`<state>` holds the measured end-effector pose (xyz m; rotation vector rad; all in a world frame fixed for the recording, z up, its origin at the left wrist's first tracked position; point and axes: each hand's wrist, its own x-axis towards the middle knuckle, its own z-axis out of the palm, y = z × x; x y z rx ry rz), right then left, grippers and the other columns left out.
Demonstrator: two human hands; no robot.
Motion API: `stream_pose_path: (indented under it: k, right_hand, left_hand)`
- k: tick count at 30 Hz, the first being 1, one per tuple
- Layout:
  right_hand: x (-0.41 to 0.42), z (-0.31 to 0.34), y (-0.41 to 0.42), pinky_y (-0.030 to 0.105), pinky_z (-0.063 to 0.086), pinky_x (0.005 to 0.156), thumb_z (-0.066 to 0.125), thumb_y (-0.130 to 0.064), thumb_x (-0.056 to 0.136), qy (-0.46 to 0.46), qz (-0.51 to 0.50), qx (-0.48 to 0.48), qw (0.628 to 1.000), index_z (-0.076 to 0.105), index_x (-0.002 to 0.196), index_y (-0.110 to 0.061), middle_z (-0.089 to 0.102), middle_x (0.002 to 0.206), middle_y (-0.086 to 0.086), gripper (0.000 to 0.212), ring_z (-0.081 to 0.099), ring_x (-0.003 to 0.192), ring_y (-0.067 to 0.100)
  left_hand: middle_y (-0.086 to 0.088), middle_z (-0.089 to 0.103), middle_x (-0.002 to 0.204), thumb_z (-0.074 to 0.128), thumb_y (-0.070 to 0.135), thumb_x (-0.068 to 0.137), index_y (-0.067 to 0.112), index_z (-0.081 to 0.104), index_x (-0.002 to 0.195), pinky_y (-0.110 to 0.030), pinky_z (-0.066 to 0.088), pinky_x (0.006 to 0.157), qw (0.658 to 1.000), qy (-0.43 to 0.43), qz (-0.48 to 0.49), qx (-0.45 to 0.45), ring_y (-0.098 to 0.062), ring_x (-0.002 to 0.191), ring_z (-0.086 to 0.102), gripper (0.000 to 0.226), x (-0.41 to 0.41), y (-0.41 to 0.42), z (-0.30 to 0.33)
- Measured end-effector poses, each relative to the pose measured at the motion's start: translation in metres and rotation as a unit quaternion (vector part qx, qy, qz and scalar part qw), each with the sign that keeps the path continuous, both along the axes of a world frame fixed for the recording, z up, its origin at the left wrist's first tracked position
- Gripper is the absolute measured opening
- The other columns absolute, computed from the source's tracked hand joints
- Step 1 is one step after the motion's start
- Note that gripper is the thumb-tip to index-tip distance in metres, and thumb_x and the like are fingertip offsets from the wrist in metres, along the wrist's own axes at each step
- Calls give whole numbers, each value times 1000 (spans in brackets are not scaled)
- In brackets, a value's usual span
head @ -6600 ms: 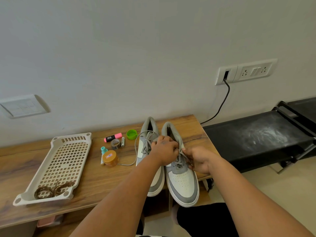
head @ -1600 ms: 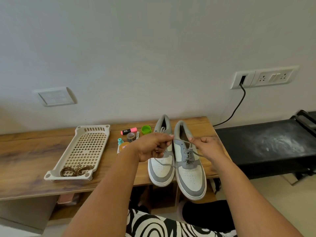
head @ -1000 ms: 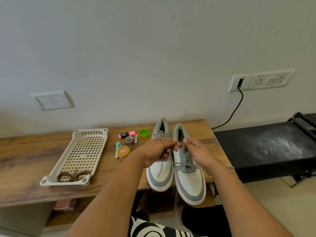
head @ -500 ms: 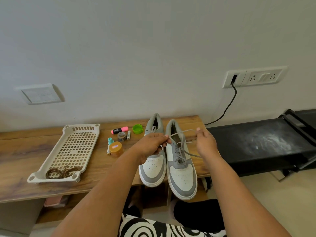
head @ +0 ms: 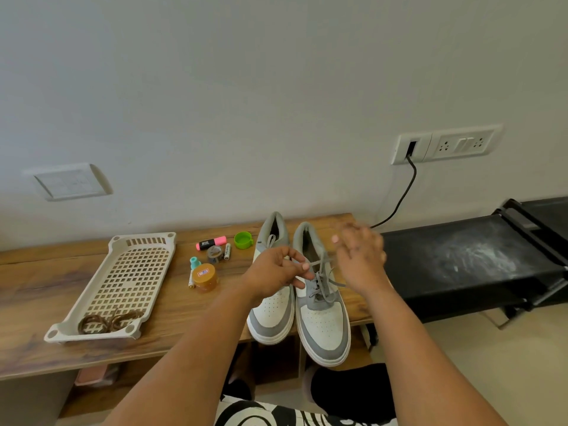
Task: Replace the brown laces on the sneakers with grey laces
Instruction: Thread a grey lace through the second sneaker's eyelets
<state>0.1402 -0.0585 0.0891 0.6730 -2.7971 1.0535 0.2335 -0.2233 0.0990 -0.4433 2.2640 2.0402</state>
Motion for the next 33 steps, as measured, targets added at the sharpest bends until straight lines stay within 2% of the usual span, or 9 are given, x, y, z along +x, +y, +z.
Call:
stream_pose_path:
  k: [2,4,8,11,16,19,22,27,33]
  right_hand:
    - [8,-1,-11,40,39,104,40,-35,103,-126,118,-57,983,59,128,-35,55,131,-3,31,44,126,20]
    - [13,-3,-17,39,48,91,46,-31,102,-217,142,-87,962,68,111,-28,68,108,1,24,61,106,19]
    - [9,-5,-11,41,52,77,56,-36,97,-284,129,-139,940,73,92,-22,70,90,7,23,64,86,21]
    - [4,-7,-5,26,50,71,66,-30,92,-318,99,-196,922,72,96,-18,69,93,2,14,61,85,12]
    - [-4,-18,-8,26,45,66,61,-34,95,-186,9,-115,976,65,96,-20,56,82,-10,15,51,75,5]
    - [-4,-24,-12,33,50,67,48,-33,101,-141,7,-70,987,58,98,-21,61,91,-4,15,54,78,8]
    - [-5,-28,-10,33,53,72,53,-23,99,-118,9,-68,991,64,102,-25,65,96,-6,11,60,84,11]
    - [-6,-31,-6,34,56,79,61,-19,94,-87,47,-34,995,71,106,-25,68,98,-10,16,64,91,9]
    - [-9,-42,-39,38,50,77,44,-25,102,-39,85,77,993,66,109,-24,56,103,1,24,56,93,20]
  left_hand:
    - [-25,72,96,67,8,91,2,56,96,-16,50,56,1000,25,18,0,-7,59,68,14,-3,7,-1]
    - [-25,72,89,70,9,89,1,56,93,-18,51,57,998,45,37,-7,-8,58,68,17,-6,10,-2]
    - [-11,73,71,74,19,86,4,57,85,-23,56,63,995,54,84,-23,-12,58,67,23,-11,10,-6]
    - [-5,74,70,75,28,86,10,58,82,-30,55,69,992,43,114,-35,-11,60,66,25,-16,7,-14]
    - [-8,72,90,64,18,94,18,60,103,-33,54,72,983,14,130,-130,-18,79,66,10,-24,3,-32]
    - [0,62,101,56,14,96,33,50,132,-32,51,76,949,16,28,-313,-19,91,63,41,-26,9,-37]
    - [-4,53,117,49,12,98,29,47,138,-36,49,90,921,13,-25,-389,-20,105,57,44,-29,18,-41]
    - [-5,57,116,47,7,95,21,58,122,-34,49,89,929,15,3,-369,-20,103,57,33,-32,19,-43]
    - [-4,63,110,45,2,91,21,61,114,-39,51,86,942,4,54,-330,-21,97,59,34,-28,3,-47]
